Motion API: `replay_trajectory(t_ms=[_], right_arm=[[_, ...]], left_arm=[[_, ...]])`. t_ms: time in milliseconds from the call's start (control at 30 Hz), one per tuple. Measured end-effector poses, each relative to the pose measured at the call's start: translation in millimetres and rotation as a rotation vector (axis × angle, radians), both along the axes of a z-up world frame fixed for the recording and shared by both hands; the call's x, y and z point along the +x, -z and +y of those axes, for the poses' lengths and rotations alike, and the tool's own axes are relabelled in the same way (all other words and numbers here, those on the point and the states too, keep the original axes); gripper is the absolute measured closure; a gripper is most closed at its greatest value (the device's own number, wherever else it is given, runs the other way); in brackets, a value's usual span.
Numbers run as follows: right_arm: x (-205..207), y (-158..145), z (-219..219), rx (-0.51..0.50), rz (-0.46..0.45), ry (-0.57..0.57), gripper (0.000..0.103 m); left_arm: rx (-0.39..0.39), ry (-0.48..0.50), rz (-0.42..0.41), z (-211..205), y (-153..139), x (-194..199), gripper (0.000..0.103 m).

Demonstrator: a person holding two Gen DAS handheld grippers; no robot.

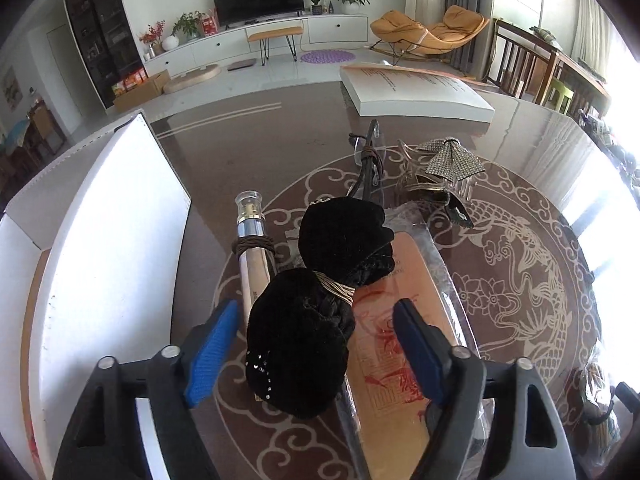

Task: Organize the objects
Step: 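Grasp the black hat with the left gripper and lift it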

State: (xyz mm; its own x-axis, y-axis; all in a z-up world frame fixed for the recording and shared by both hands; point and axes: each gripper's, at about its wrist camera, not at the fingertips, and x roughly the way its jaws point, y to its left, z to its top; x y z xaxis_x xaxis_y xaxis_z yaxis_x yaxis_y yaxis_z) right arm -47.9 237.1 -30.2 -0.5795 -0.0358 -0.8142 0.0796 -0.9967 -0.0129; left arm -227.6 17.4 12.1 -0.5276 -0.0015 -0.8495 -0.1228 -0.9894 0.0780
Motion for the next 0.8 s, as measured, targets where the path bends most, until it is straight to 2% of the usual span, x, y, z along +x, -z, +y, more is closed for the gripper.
replay_trajectory(t_ms=[33, 133, 233, 300, 433, 633, 800], right_arm=[[0.0, 0.0, 0.0, 0.000, 0.000, 0.000, 0.000], [0.1, 0.1, 0.1, 0.000, 0.000, 0.000, 0.000], [0.2, 0.1, 0.2, 0.000, 0.000, 0.000, 0.000], [0.2, 0.1, 0.2, 0.000, 0.000, 0.000, 0.000], [0.4, 0.1, 0.4, 0.000, 0.000, -0.001, 0.000], [0.8, -0.1, 0.6, 0.000, 0.000, -0.001, 0.000], [0.7, 0.1, 0.7, 0.000, 0.000, -0.001, 0.000]], left_arm=[[-0.010, 0.008, -0.009, 0.9, 3.8, 0.4, 0.063], [0.001, 0.020, 0.030, 0.9, 1.8, 11.0, 0.070], [0.002, 0.016, 0.054, 3.4, -4.3, 30.2, 0.071], [0.028, 0.015, 0.060, 4.2, -10.2, 49.5, 0.071], [0.046, 0.016, 0.056, 7.0, -16.4, 100.9, 0.071], [0.106, -0.002, 0.018, -2.3, -11.4, 179.5, 0.071], [0.116, -0.002, 0.004, -4.3, 1.4, 216.5, 0.071]])
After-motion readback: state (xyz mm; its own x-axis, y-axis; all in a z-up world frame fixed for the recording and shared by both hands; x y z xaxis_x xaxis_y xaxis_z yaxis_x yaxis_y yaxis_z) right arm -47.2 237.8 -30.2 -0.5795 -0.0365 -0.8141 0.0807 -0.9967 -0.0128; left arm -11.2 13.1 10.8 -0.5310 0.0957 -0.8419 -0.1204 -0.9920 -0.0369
